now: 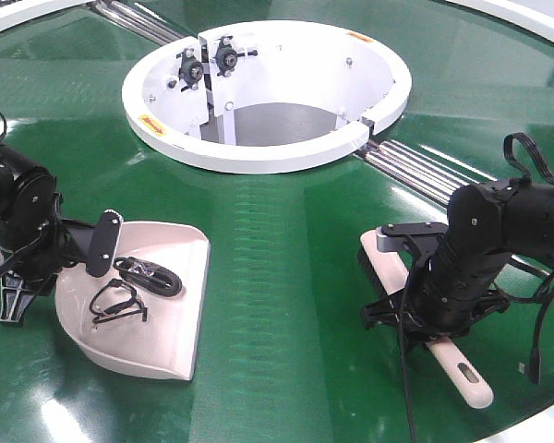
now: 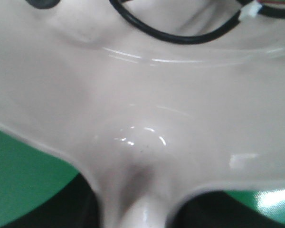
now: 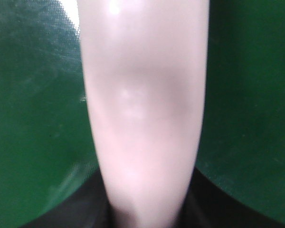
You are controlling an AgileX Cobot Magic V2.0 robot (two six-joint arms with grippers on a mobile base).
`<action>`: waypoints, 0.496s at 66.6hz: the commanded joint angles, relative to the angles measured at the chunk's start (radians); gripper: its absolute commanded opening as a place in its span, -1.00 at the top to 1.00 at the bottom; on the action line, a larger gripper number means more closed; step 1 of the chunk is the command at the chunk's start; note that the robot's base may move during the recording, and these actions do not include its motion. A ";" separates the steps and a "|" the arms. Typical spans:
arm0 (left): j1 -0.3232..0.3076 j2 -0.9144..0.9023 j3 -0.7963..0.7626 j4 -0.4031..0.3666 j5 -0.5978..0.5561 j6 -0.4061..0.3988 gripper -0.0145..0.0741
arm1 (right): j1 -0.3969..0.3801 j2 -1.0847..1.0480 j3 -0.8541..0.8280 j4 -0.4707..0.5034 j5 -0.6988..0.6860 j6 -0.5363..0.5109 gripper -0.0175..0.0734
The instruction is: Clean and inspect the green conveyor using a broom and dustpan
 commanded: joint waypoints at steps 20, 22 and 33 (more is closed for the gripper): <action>-0.005 -0.040 -0.029 -0.001 0.024 -0.023 0.61 | -0.005 -0.039 -0.024 -0.005 -0.030 0.000 0.07; -0.005 -0.040 -0.029 -0.001 0.029 -0.023 0.59 | -0.005 -0.039 -0.024 -0.006 -0.030 0.000 0.03; -0.005 -0.040 -0.029 -0.004 0.048 -0.023 0.42 | -0.005 -0.039 -0.024 -0.006 -0.026 0.003 -0.21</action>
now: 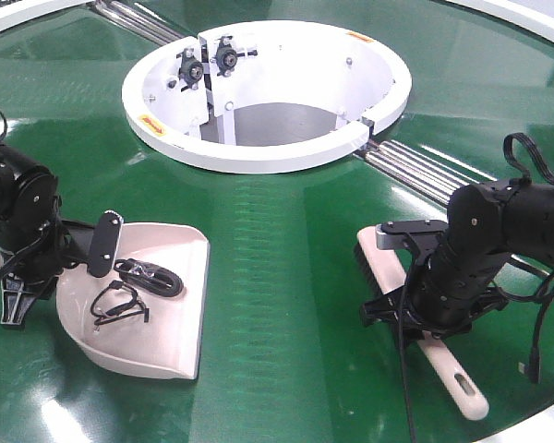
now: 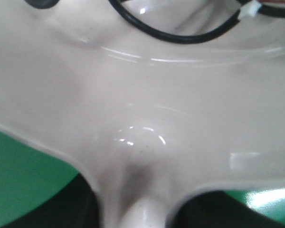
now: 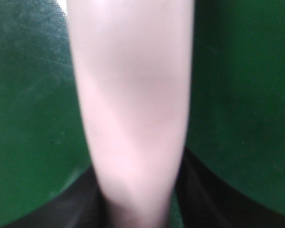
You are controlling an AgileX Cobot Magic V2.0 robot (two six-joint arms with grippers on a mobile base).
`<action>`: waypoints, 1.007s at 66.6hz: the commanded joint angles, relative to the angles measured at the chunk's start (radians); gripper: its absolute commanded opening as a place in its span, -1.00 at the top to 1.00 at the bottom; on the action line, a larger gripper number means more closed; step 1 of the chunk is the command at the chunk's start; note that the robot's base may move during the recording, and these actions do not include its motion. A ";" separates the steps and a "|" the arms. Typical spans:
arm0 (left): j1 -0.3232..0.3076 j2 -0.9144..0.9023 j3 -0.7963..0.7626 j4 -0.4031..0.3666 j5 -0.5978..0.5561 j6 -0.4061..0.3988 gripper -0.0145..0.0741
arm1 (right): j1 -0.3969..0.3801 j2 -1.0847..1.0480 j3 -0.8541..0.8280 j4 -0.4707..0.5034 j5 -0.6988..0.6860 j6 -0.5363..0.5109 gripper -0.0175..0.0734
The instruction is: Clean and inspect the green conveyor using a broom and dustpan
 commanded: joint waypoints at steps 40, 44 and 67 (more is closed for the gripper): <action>-0.005 -0.060 -0.029 -0.050 0.028 -0.056 -0.53 | -0.004 -0.078 -0.027 -0.033 -0.011 0.002 -0.44; -0.005 -0.071 -0.029 -0.067 0.028 -0.056 -0.57 | -0.004 -0.090 -0.027 -0.033 -0.013 0.002 -0.44; -0.005 -0.177 -0.029 -0.182 0.079 -0.056 -0.57 | -0.004 -0.197 -0.027 -0.030 -0.020 0.001 -0.44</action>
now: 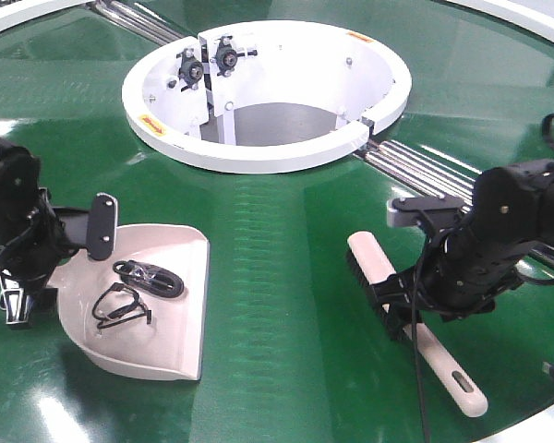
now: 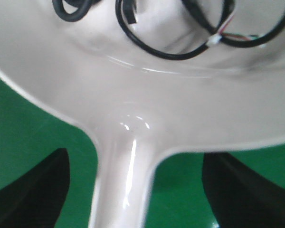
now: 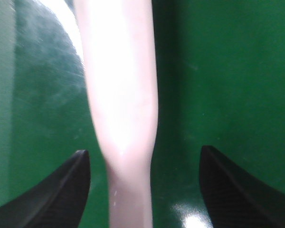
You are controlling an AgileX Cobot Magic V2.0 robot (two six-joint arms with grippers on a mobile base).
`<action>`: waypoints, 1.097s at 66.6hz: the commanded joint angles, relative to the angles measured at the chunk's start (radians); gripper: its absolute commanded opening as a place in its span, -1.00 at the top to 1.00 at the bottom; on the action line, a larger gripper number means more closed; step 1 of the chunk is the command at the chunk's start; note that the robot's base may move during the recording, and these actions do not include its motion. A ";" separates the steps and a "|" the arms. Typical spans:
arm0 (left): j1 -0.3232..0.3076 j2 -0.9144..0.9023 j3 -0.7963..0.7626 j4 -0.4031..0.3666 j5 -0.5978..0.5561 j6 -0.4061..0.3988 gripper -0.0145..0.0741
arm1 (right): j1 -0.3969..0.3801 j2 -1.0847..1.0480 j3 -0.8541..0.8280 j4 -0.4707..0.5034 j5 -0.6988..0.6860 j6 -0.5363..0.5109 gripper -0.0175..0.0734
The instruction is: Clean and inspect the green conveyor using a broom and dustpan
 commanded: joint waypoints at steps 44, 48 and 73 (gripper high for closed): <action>-0.005 -0.466 -0.026 -0.676 -0.074 -0.011 -0.41 | -0.004 -0.365 -0.027 -0.011 -0.440 -0.181 -0.42; -0.005 -0.500 -0.026 -0.737 -0.098 -0.011 -0.38 | -0.004 -0.388 -0.027 -0.004 -0.447 -0.177 -0.42; -0.005 -0.804 0.060 -0.792 -0.298 -0.174 -0.15 | -0.007 -0.595 -0.023 -0.010 -0.368 -0.136 -0.42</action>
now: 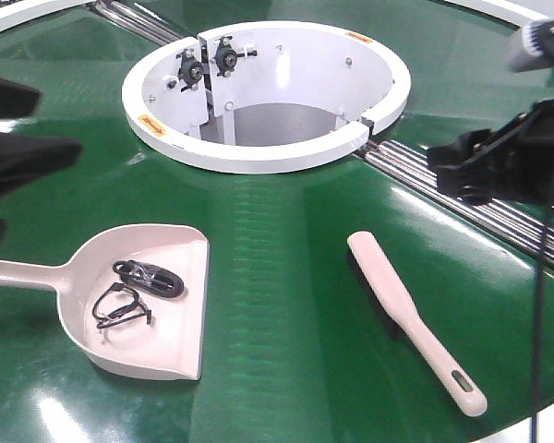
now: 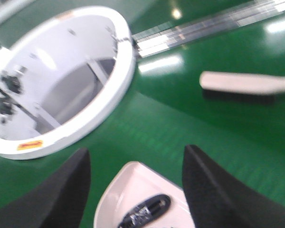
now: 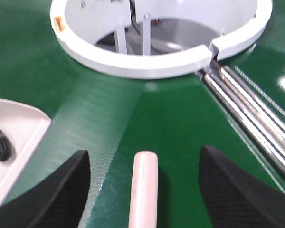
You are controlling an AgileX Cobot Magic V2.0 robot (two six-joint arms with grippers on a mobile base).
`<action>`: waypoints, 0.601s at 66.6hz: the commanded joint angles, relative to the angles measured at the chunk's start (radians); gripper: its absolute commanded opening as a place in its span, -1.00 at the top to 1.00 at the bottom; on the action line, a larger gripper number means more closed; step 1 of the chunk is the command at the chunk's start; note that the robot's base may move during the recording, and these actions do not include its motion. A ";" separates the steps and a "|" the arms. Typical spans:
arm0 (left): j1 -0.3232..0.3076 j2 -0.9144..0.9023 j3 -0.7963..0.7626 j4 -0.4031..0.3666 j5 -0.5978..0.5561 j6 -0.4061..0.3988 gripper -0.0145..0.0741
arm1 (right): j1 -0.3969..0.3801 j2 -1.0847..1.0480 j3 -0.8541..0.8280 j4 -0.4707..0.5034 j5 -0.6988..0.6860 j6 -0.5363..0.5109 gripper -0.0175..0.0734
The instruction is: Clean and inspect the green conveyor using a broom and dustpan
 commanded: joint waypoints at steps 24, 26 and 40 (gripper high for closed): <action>-0.004 -0.520 0.578 0.013 -0.620 -0.275 -0.10 | -0.003 -0.476 0.307 -0.030 -0.282 -0.004 -0.42; -0.004 -0.542 0.611 0.013 -0.620 -0.286 -0.10 | -0.003 -0.521 0.345 -0.030 -0.296 -0.004 -0.42; -0.004 -0.618 0.768 0.013 -0.621 -0.321 -0.10 | -0.003 -0.793 0.563 -0.063 -0.309 -0.005 -0.42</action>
